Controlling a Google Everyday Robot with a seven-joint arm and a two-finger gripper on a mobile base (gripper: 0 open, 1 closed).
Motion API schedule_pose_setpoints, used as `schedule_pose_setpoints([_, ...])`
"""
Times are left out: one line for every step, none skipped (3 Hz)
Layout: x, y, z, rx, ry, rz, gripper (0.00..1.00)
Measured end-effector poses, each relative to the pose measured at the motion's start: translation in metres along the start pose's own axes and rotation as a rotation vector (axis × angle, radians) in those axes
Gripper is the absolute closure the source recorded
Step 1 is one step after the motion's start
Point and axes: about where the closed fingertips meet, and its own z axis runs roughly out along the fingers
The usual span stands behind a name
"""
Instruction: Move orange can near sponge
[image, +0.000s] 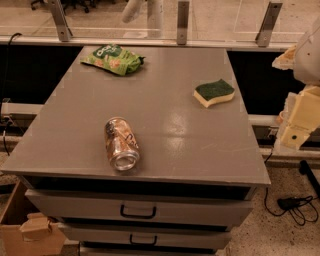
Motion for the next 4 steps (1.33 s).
schedule_pose_setpoints([-0.003,0.000,0.001,0.002,-0.013,-0.003,0.00])
schedule_pose_setpoints([-0.036,0.000,0.036,-0.029,-0.044,0.011,0.00])
schedule_pose_setpoints([-0.108,-0.003,0.086,-0.053,-0.097,0.031,0.00])
schedule_pose_setpoints([-0.108,-0.003,0.086,-0.053,-0.097,0.031,0.00])
